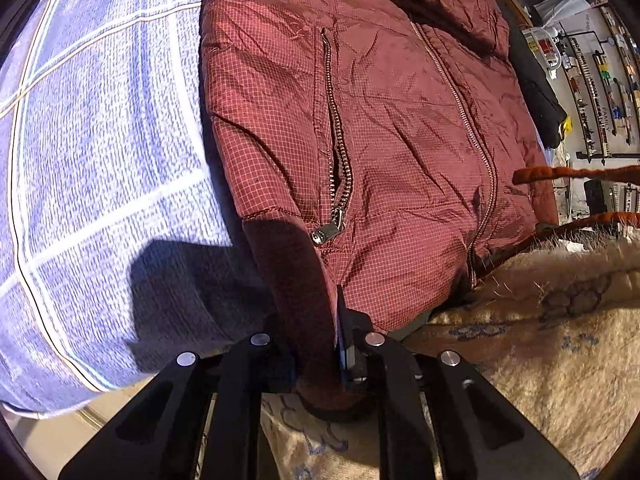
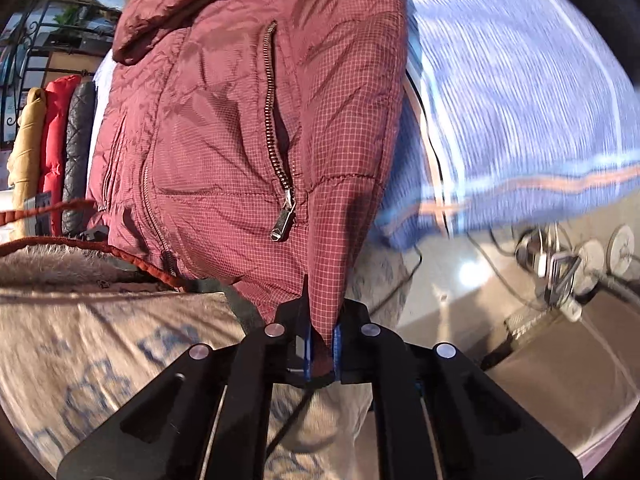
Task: Fold large clothes
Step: 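Grasp the jacket hem with the right tool while the left tool grasps beside it, then lift the hem with both tools and fold it toward the collar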
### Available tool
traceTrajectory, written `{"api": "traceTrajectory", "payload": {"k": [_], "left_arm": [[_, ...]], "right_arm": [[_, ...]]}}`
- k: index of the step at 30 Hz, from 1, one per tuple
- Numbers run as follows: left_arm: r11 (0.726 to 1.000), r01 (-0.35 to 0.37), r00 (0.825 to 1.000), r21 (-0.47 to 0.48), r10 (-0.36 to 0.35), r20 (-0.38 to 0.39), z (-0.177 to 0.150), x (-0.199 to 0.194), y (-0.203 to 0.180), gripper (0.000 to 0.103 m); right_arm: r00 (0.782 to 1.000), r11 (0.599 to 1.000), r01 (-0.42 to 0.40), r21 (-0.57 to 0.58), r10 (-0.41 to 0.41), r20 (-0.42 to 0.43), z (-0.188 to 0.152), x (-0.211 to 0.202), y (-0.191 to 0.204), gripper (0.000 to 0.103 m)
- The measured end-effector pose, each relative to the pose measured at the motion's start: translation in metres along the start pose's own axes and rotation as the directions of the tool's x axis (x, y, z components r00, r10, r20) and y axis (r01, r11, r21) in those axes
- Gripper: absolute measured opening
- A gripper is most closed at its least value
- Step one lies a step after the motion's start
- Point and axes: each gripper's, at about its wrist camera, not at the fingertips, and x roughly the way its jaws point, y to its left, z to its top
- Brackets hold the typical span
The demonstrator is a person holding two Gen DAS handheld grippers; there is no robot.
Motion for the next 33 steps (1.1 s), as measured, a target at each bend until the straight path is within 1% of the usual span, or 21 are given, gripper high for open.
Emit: {"api": "traceTrajectory", "payload": {"k": [2,4,6,8,11,14,15,16,18,20,22,23,25,27,29,33], "left_arm": [[0.999,0.016,1.000,-0.040,-0.015,0.010,0.000,-0.004,0.002,0.013],[0.997,0.038,0.999,-0.063,-0.036,0.027,0.009,-0.013,0.002,0.013],[0.998,0.048,0.998,-0.045,-0.046,0.051,0.019,-0.026,0.001,0.013],[0.998,0.064,0.995,-0.002,-0.063,0.083,0.037,-0.043,-0.006,0.013],[0.996,0.073,0.986,0.052,-0.080,0.146,0.066,-0.073,-0.019,0.013],[0.994,0.067,0.968,0.090,-0.086,0.235,0.094,-0.107,-0.028,0.013],[0.993,0.072,0.959,0.090,-0.094,0.268,0.105,-0.118,-0.031,0.014],[0.993,0.084,0.946,0.087,-0.107,0.307,0.118,-0.131,-0.029,0.014],[0.993,0.087,0.926,0.079,-0.110,0.361,0.136,-0.151,-0.025,0.014],[0.995,0.074,0.909,0.070,-0.096,0.406,0.160,-0.164,-0.026,0.014],[0.997,0.052,0.893,0.059,-0.073,0.444,0.182,-0.176,-0.022,0.014],[0.998,0.040,0.888,0.053,-0.060,0.456,0.194,-0.176,-0.028,0.014],[0.999,0.003,0.877,0.040,-0.022,0.480,0.218,-0.181,-0.027,0.014],[1.000,-0.016,0.870,0.024,0.002,0.493,0.237,-0.183,-0.027,0.014],[0.999,-0.038,0.864,0.003,0.031,0.502,0.259,-0.183,-0.027,0.014],[0.995,-0.098,0.867,-0.024,0.097,0.489,0.294,-0.174,-0.032,0.014]], "right_arm": [[1.000,0.999,-0.014,0.031,0.014,-0.003,-0.004,-0.002,-0.002,0.008],[0.999,0.998,-0.036,0.043,0.035,0.005,0.000,-0.008,0.000,0.008],[0.999,0.999,-0.050,0.016,0.050,0.020,0.011,-0.017,0.011,0.008],[0.998,0.998,-0.053,-0.038,0.055,0.040,0.024,-0.028,0.028,0.008],[0.992,0.992,-0.080,-0.096,0.089,0.092,0.049,-0.051,0.044,0.008],[0.976,0.982,-0.102,-0.156,0.129,0.174,0.077,-0.083,0.060,0.008],[0.968,0.980,-0.108,-0.166,0.142,0.206,0.089,-0.095,0.064,0.008],[0.968,0.980,-0.108,-0.166,0.142,0.206,0.089,-0.095,0.064,0.008],[0.949,0.978,-0.127,-0.168,0.169,0.267,0.110,-0.118,0.068,0.008],[0.924,0.976,-0.135,-0.169,0.186,0.333,0.137,-0.142,0.068,0.008],[0.911,0.979,-0.112,-0.168,0.169,0.376,0.159,-0.158,0.068,0.008],[0.904,0.981,-0.095,-0.170,0.157,0.398,0.172,-0.166,0.069,0.008],[0.892,0.983,-0.080,-0.168,0.146,0.428,0.191,-0.178,0.073,0.008],[0.879,0.984,-0.078,-0.159,0.143,0.455,0.213,-0.189,0.072,0.008],[0.872,0.985,-0.059,-0.161,0.129,0.472,0.236,-0.196,0.076,0.008],[0.870,0.989,-0.004,-0.146,0.075,0.487,0.276,-0.196,0.085,0.008]]}}
